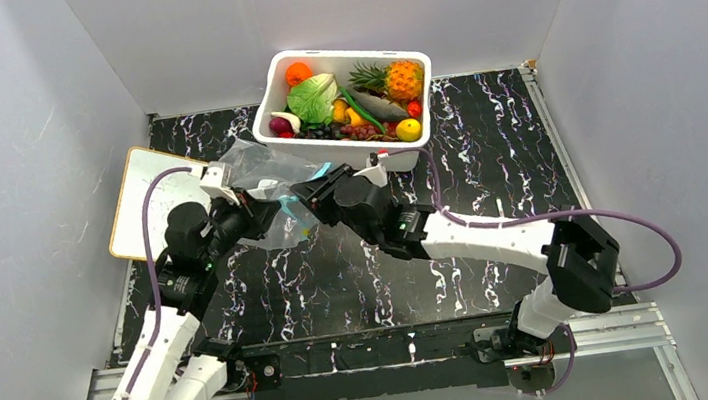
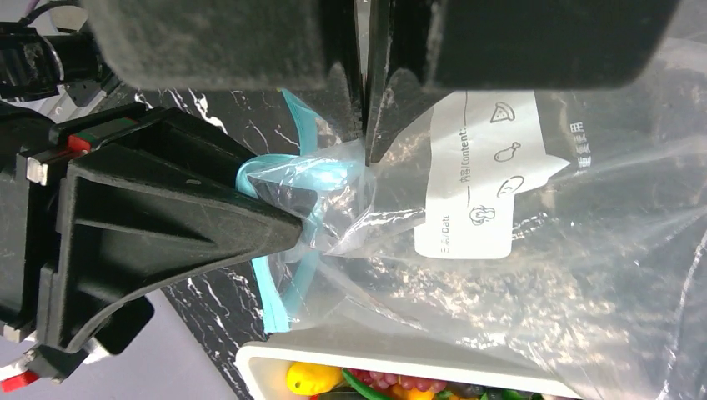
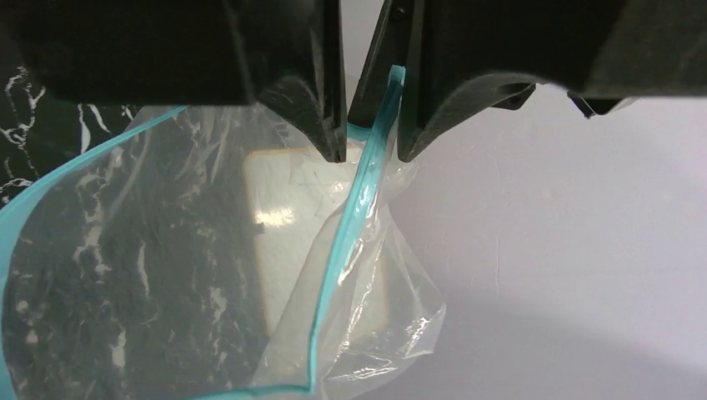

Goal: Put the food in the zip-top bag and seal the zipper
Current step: Open the zipper of the food storage bag at the center of the board.

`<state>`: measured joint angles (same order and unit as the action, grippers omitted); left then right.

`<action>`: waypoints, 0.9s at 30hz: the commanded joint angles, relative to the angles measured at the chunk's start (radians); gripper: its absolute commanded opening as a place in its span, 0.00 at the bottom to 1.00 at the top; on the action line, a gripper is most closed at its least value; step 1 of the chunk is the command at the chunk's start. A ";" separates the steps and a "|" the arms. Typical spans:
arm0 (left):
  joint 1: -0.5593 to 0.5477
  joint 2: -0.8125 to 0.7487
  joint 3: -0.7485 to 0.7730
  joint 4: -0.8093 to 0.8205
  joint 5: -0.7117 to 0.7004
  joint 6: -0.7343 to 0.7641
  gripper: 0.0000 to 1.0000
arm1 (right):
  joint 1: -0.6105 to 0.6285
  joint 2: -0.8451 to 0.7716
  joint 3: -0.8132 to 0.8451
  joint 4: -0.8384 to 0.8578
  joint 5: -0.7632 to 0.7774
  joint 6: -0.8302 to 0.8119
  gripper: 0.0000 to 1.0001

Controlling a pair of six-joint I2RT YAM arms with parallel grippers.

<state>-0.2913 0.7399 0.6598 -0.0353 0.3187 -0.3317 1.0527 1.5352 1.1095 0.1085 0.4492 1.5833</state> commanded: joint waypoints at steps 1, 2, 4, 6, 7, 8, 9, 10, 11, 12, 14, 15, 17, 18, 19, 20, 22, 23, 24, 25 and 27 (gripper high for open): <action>-0.001 -0.032 0.001 -0.003 0.023 -0.041 0.00 | -0.002 -0.094 0.020 -0.048 0.059 -0.189 0.35; -0.001 -0.032 -0.001 -0.004 0.032 -0.050 0.00 | -0.003 -0.103 0.029 -0.071 0.063 -0.239 0.42; -0.001 -0.037 -0.006 -0.005 0.050 -0.066 0.00 | -0.006 -0.127 0.039 -0.168 0.072 -0.311 0.51; 0.000 -0.041 -0.009 -0.003 0.061 -0.083 0.00 | -0.008 -0.169 0.010 -0.206 0.077 -0.384 0.54; 0.000 -0.043 -0.010 -0.003 0.066 -0.090 0.00 | -0.008 -0.195 -0.012 -0.209 0.076 -0.426 0.55; -0.001 -0.046 -0.011 -0.002 0.069 -0.098 0.00 | -0.008 -0.225 -0.037 -0.218 0.077 -0.459 0.55; -0.001 -0.049 -0.009 -0.002 0.073 -0.107 0.00 | -0.008 -0.253 -0.060 -0.232 0.082 -0.481 0.56; 0.000 -0.052 -0.009 -0.002 0.076 -0.118 0.00 | -0.009 -0.286 -0.085 -0.235 0.081 -0.508 0.56; 0.000 -0.056 -0.009 -0.002 0.078 -0.124 0.00 | -0.011 -0.317 -0.107 -0.228 0.069 -0.546 0.57; -0.001 -0.059 -0.008 -0.002 0.081 -0.128 0.00 | -0.011 -0.344 -0.123 -0.230 0.057 -0.581 0.58; -0.001 -0.064 -0.007 -0.008 0.084 -0.137 0.00 | -0.011 -0.389 -0.147 -0.264 0.050 -0.597 0.59; -0.001 -0.066 -0.004 -0.009 0.089 -0.139 0.00 | -0.011 -0.409 -0.167 -0.274 0.053 -0.590 0.59; 0.000 -0.073 -0.007 -0.003 0.107 -0.148 0.00 | -0.014 -0.437 -0.204 -0.272 0.062 -0.576 0.59; -0.001 -0.077 -0.012 0.001 0.119 -0.152 0.00 | -0.018 -0.446 -0.218 -0.259 0.056 -0.578 0.59; 0.000 -0.082 -0.017 0.005 0.132 -0.154 0.00 | -0.026 -0.449 -0.223 -0.245 0.041 -0.582 0.59; 0.000 -0.086 -0.022 0.008 0.144 -0.155 0.00 | -0.038 -0.447 -0.222 -0.232 0.022 -0.588 0.59; -0.001 -0.096 -0.035 0.015 0.165 -0.152 0.00 | -0.067 -0.429 -0.195 -0.232 -0.020 -0.581 0.59; -0.001 -0.100 -0.042 0.020 0.176 -0.150 0.00 | -0.087 -0.413 -0.179 -0.243 -0.041 -0.570 0.59; -0.001 -0.102 -0.046 0.025 0.186 -0.149 0.00 | -0.106 -0.399 -0.162 -0.260 -0.066 -0.562 0.59; -0.001 -0.102 -0.050 0.028 0.198 -0.147 0.00 | -0.121 -0.382 -0.152 -0.262 -0.086 -0.565 0.59; 0.000 -0.100 -0.054 0.033 0.224 -0.142 0.00 | -0.144 -0.355 -0.138 -0.266 -0.116 -0.583 0.59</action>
<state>-0.2913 0.6514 0.6144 -0.0406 0.4652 -0.4736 0.9546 1.1431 0.9039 -0.1692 0.4080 1.0260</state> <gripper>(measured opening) 0.007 0.592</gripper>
